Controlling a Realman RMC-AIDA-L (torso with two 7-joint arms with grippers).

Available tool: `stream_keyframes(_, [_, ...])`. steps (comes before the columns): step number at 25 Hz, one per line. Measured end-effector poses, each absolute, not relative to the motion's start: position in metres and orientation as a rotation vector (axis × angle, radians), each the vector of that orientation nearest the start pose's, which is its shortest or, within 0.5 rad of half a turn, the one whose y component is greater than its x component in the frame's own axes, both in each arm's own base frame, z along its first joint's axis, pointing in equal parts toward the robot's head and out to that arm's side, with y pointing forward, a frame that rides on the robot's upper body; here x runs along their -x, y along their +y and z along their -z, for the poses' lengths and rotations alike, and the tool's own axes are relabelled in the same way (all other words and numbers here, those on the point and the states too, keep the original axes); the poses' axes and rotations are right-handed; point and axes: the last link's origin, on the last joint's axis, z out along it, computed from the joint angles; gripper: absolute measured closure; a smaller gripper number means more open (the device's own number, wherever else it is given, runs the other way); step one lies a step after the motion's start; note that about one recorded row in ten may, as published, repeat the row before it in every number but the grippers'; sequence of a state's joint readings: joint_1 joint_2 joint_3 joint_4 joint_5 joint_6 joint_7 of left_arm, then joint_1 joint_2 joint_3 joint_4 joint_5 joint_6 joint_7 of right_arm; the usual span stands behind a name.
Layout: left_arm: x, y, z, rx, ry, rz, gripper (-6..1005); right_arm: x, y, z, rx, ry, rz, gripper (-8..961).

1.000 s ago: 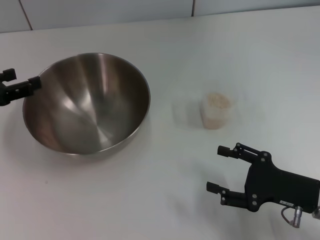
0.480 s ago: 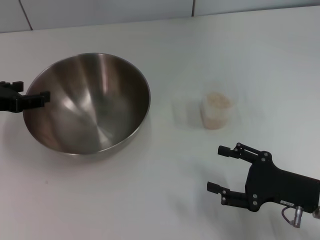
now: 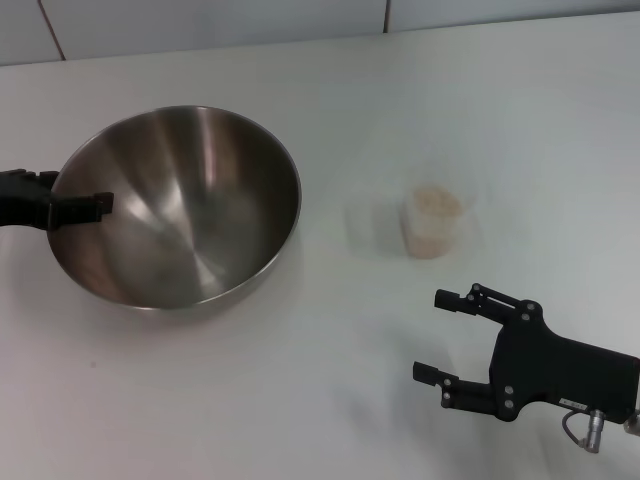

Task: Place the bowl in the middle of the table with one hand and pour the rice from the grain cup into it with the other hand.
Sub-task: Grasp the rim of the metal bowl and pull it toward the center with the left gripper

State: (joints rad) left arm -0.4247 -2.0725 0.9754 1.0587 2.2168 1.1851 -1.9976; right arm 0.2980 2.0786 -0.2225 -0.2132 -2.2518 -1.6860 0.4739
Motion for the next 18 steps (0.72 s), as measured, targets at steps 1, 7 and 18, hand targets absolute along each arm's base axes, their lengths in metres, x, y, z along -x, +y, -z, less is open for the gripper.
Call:
stream_keyframes(1, [0.2823, 0.3674, -0.038, 2.381, -0.945, 0.157, 164, -0.3261, 0.2029, 0.0467, 2.525, 0.245, -0.857, 152])
stream_keyframes(7, [0.2808, 0.3706, -0.0392, 2.373, -0.963, 0.148, 198, -0.326, 0.2031, 0.0467, 2.525, 0.245, -0.857, 154])
stream_keyframes(18, [0.2757, 0.3731, -0.0339, 2.426, -0.948, 0.065, 555, -0.326, 0.2027, 0.047, 2.529, 0.244, -0.856, 153])
